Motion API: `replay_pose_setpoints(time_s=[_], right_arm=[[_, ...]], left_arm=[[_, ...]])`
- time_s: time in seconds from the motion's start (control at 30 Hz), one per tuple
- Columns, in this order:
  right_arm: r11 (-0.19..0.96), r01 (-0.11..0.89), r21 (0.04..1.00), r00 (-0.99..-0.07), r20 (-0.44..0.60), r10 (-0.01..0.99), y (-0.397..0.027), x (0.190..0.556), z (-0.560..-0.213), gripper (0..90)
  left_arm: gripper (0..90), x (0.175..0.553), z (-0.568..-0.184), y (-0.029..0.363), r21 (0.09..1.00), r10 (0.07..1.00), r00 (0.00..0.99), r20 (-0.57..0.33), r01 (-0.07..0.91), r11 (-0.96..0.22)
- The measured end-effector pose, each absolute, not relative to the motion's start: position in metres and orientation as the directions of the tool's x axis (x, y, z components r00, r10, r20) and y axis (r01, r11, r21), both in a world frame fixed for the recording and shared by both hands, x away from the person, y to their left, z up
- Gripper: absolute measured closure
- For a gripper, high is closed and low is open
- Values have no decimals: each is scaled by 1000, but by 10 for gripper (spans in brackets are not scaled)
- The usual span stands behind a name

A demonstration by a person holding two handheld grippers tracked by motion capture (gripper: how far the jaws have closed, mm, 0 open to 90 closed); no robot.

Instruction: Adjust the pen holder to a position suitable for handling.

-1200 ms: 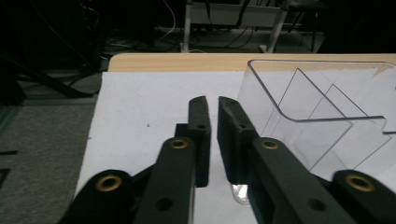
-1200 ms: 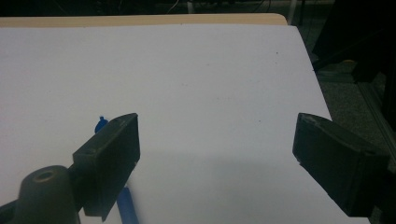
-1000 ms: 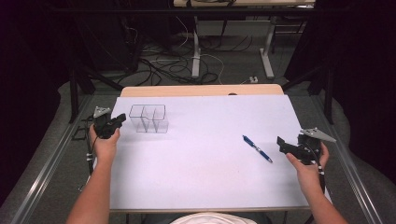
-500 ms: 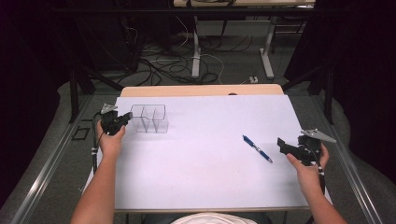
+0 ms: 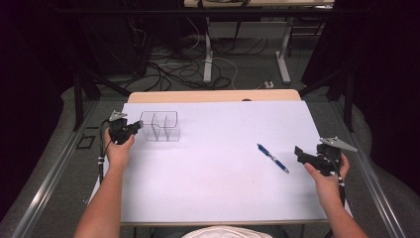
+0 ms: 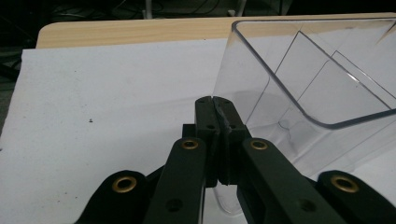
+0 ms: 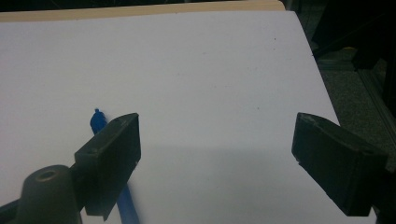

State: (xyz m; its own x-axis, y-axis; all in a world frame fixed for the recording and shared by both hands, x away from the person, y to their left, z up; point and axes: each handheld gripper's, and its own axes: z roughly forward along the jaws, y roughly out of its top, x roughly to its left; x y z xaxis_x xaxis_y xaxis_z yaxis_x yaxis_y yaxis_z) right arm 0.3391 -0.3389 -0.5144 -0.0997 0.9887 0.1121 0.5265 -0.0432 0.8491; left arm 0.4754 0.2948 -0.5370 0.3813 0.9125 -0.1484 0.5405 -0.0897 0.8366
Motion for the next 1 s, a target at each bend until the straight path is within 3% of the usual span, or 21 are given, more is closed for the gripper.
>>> replay_pose_setpoints(time_s=[0.7,1.0], right_arm=[[-32,527,849,-118,111,987,-335,339,-516,156],[-12,536,844,-130,97,987,-334,340,-516,160]], left_arm=[[900,471,-531,261,832,885,441,-151,539,-127],[900,473,-527,228,830,858,485,-171,540,-140]])
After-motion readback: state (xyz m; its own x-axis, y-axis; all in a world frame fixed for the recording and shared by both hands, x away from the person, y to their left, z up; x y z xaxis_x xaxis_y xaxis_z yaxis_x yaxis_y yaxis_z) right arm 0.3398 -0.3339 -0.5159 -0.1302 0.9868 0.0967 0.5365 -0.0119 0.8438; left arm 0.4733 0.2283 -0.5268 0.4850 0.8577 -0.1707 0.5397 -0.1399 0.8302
